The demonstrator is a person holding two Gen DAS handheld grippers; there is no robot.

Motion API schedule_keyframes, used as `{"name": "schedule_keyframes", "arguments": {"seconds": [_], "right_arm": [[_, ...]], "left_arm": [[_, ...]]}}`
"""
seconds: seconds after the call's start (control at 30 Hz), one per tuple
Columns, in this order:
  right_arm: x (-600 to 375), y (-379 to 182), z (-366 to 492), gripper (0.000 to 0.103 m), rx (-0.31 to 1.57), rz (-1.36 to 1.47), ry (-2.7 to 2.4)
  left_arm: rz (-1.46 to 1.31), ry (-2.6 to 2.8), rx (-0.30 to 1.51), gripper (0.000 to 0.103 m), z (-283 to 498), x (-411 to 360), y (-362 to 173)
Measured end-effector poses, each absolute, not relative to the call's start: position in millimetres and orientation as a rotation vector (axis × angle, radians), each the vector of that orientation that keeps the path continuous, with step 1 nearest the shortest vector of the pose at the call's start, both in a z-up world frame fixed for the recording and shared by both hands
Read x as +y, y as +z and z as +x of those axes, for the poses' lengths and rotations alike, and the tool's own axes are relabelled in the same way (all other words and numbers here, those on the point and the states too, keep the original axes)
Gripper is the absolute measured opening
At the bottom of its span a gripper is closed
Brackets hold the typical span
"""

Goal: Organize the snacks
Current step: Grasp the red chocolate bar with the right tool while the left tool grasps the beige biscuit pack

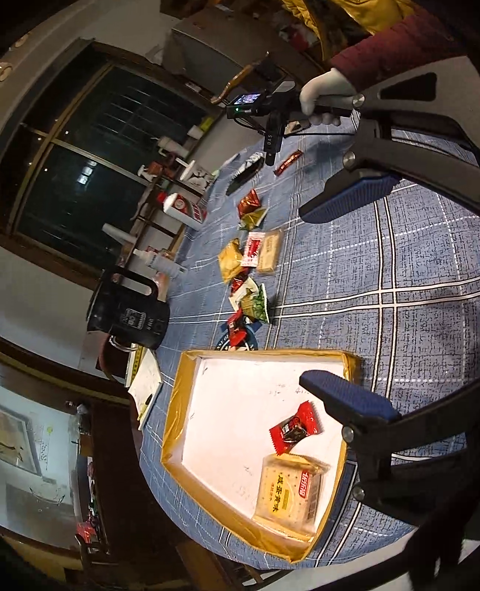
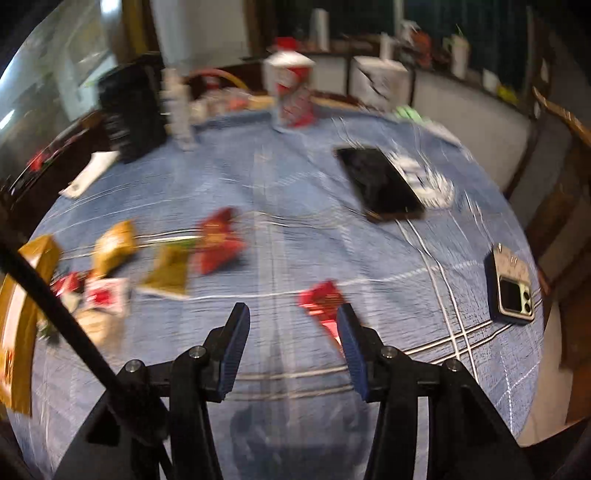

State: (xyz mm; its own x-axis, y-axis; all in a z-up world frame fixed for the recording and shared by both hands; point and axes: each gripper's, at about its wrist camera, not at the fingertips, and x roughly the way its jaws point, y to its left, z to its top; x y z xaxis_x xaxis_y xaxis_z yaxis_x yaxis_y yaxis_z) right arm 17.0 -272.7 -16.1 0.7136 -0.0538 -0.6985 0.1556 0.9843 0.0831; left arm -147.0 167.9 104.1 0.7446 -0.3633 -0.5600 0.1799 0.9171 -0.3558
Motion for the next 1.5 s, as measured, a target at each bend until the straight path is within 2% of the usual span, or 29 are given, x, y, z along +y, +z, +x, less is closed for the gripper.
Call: {"name": "schedule_keyframes", "arguments": {"seconds": [0.3,0.33,0.37,0.43,0.67,0.8,0.87,0.93,1.07,1.1,1.17,1.27,1.37,1.5], "right_arm": [[-287.8,-46.1,36.7,0.049,0.8,0.14,-0.107],[-287.3,-46.5,36.2,0.047,0.802,0.136,-0.106],[-287.2,-46.4,34.9,0.037,0.797,0.133,-0.111],[-288.0,-45.2,31.2,0.026,0.794,0.129,-0.125],[-269.3,-43.9,5.0,0.025,0.81,0.209,0.012],[-217.3,-39.9,-16.5,0.03,0.833,0.165,0.182],[-198.8,-36.0,-18.7,0.043,0.846,0.145,0.229],[-183.0,-23.2,-18.6,0.05,0.812,0.12,0.239],[-144.2,-6.6,3.6,0.05,0.778,0.048,0.258],[-130.4,-6.7,16.7,0.049,0.792,0.035,0.276],[-111.9,-10.9,35.2,0.031,0.809,0.007,0.28],[-92.3,-22.8,63.0,0.018,0.839,-0.022,0.26],[-89.8,-35.6,79.8,0.017,0.88,0.032,0.249],[-92.1,-39.4,56.4,0.017,0.995,0.218,0.418]], "left_arm": [[-0.234,-0.303,0.725,0.082,-135.9,144.3,95.5],[-0.226,-0.305,0.723,0.082,-135.9,142.1,96.5],[-0.222,-0.306,0.723,0.082,-136.3,141.1,96.7],[-0.213,-0.314,0.719,0.082,-136.1,138.6,97.5],[-0.234,-0.343,0.753,0.082,-124.3,130.0,89.1],[-0.245,-0.357,0.762,0.082,-121.7,128.1,84.5],[-0.253,-0.363,0.768,0.082,-121.2,128.8,82.2],[-0.253,-0.367,0.767,0.082,-122.3,130.3,81.2],[-0.273,-0.373,0.76,0.082,-123.5,136.9,80.0],[-0.277,-0.375,0.76,0.082,-124.0,138.1,79.5],[-0.28,-0.379,0.762,0.082,-125.5,140.7,78.0],[-0.277,-0.38,0.767,0.082,-127.3,144.2,76.9],[-0.279,-0.381,0.763,0.082,-128.8,148.7,76.8],[-0.298,-0.384,0.759,0.082,-127.2,153.9,75.3]]}}
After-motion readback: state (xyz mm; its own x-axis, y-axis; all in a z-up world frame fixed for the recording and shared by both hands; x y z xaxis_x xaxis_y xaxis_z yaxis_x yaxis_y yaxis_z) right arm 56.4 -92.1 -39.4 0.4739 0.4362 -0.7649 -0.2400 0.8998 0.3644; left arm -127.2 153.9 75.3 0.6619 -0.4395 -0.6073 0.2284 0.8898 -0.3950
